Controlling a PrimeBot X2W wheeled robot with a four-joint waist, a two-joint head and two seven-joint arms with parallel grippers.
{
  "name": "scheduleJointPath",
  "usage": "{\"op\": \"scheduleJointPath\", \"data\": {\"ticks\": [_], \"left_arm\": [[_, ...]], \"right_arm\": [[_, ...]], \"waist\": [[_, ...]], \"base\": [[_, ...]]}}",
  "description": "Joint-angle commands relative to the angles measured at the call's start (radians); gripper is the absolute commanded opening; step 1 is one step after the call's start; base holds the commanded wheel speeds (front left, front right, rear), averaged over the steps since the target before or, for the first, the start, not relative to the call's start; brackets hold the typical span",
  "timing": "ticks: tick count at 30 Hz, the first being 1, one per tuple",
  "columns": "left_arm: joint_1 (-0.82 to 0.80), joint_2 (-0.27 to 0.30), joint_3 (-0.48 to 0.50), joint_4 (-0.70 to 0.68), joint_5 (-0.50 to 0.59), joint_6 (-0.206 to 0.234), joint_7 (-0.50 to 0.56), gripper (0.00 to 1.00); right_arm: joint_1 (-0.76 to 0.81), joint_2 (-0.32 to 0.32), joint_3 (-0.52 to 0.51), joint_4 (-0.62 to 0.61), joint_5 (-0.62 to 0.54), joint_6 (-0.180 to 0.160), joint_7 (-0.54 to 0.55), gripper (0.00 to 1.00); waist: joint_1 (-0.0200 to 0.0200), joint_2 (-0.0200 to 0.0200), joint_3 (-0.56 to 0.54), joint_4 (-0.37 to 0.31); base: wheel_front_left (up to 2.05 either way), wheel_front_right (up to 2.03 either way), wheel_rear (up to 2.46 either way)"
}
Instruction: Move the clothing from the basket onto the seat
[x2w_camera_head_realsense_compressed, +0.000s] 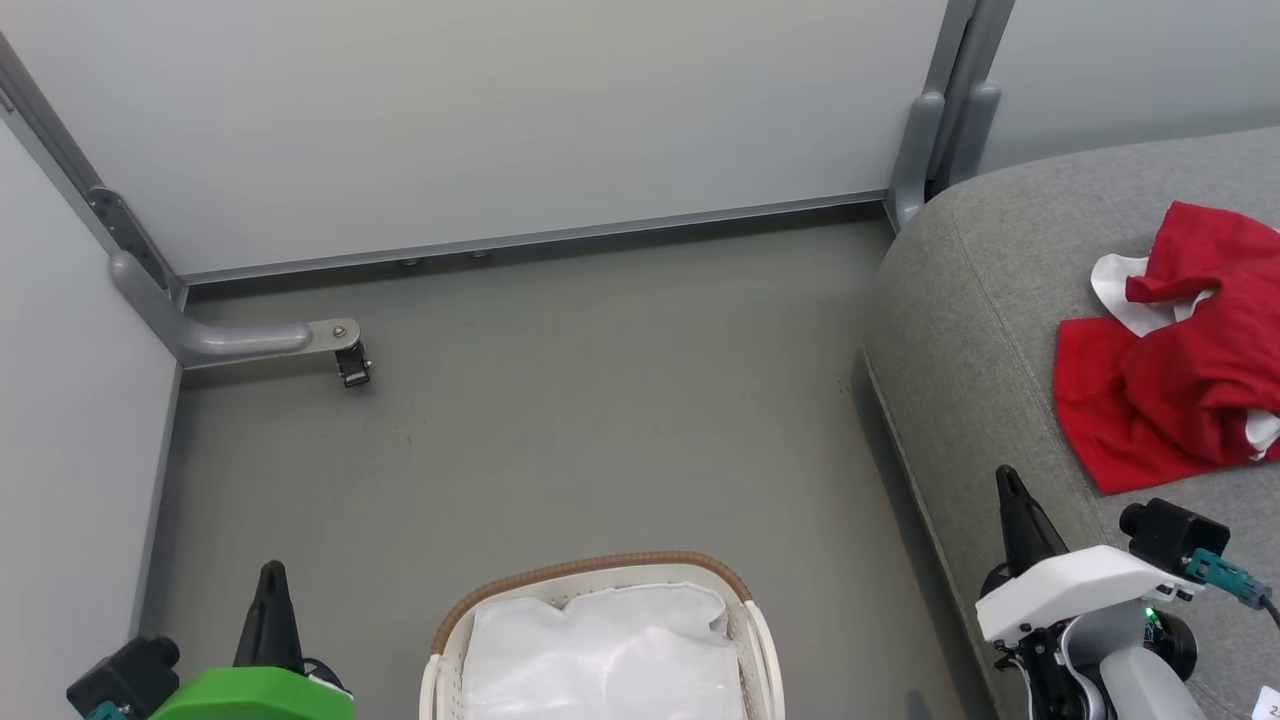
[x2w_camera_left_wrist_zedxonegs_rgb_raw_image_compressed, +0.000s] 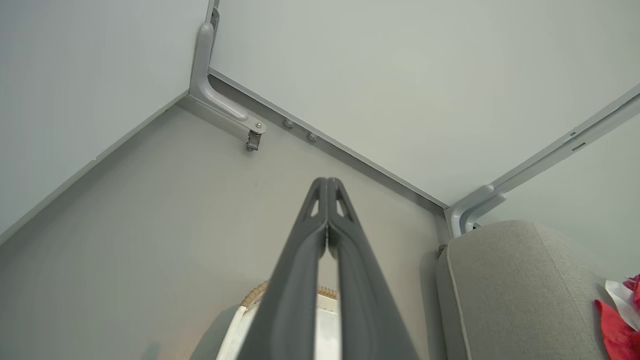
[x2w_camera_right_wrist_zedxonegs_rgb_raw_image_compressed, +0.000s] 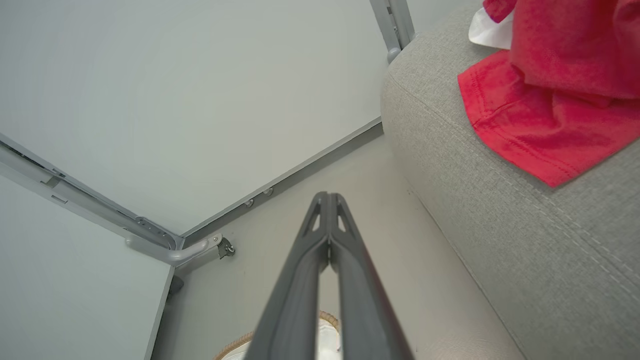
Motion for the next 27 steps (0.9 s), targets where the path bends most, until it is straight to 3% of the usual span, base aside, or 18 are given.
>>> {"op": "scheduleJointPath", "data": {"ticks": [1,27], "left_arm": [[-0.031,0.004,0.007,-0.020,-0.042,0.000,0.009,0.00],[-0.064,0.002,0.019,-0.051,-0.370,0.000,0.097,0.00]], "right_arm": [[-0.007,-0.006,-0.007,-0.021,0.042,0.000,0.009,0.00],[0.014,-0.008,-0.045,-0.070,0.383,0.000,0.097,0.00]], "waist": [[0.0000,0.0000,0.000,0.000],[0.0000,0.0000,-0.009,-0.001]], "base": [[0.00,0.00,0.00],[0.00,0.00,0.00]]}}
